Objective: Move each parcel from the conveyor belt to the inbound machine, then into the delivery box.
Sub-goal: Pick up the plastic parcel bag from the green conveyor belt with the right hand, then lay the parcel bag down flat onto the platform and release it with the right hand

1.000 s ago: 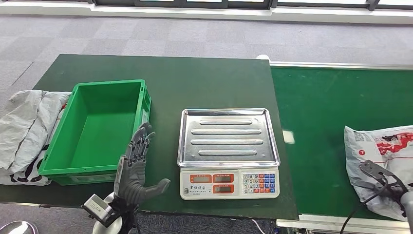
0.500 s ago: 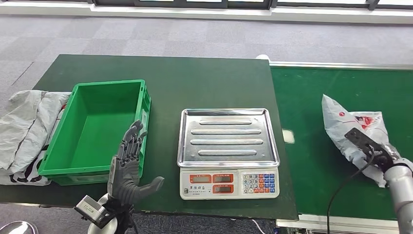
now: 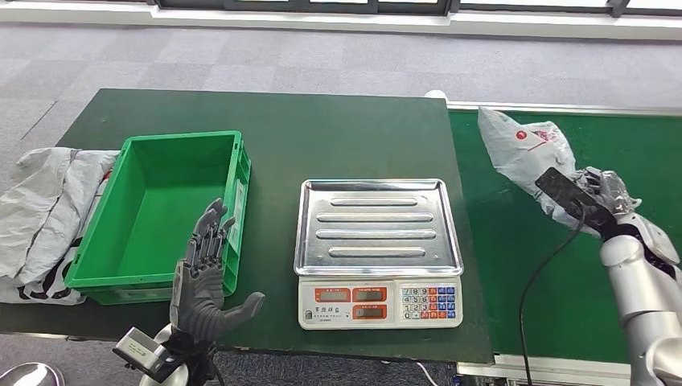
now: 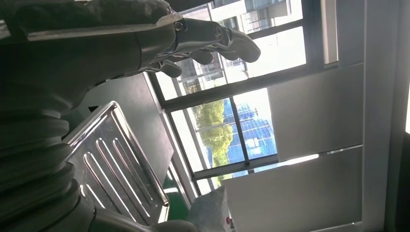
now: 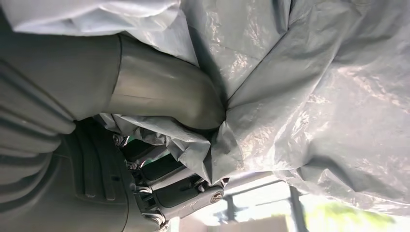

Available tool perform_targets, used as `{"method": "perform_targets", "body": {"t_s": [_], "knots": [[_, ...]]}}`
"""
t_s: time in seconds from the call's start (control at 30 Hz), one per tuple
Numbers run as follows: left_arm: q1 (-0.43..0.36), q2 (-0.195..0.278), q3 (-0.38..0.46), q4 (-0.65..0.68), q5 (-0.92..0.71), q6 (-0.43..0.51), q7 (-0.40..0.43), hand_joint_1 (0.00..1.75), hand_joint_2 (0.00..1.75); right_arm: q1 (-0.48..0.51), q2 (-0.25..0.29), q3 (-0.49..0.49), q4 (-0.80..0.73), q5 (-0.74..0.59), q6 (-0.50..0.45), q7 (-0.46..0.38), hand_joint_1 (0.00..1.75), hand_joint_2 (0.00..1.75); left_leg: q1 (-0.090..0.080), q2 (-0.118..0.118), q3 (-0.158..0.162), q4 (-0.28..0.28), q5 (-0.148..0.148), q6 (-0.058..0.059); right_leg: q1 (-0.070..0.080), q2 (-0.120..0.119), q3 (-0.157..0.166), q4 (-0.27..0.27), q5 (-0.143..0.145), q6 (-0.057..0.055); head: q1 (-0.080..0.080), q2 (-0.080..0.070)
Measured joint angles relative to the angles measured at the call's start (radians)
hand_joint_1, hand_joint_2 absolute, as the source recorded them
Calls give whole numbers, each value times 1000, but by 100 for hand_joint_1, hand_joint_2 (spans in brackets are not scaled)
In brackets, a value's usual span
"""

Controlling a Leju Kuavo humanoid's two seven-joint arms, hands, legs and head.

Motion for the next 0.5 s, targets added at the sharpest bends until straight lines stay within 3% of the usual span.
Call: {"method": "perform_targets", "body": {"t_s": [0.2,0.37,0.4,0.5], "knots": [[-2,-1,0,5,-10,0,-3,0,175,175,48,123,-421,-52,-6,-63,175,175,2,1,0,-1,-1,-1,2,1,-1,0,-1,-1,0,0],[-4,-8,0,11,-28,-14,-10,0,175,211,84,313,-592,-124,47,-139,175,175,3,2,0,-1,0,-2,3,2,-1,0,-1,-2,0,0],[-4,-8,0,11,-28,-20,-9,0,175,211,90,350,-610,-138,57,-147,149,175,3,2,0,-1,0,-3,3,2,-1,0,-1,-2,0,0],[-5,-8,0,11,-28,-34,-3,0,175,214,110,436,-652,-140,63,-139,18,175,3,2,0,-1,0,-3,3,2,-1,0,-1,-2,0,0]]}}
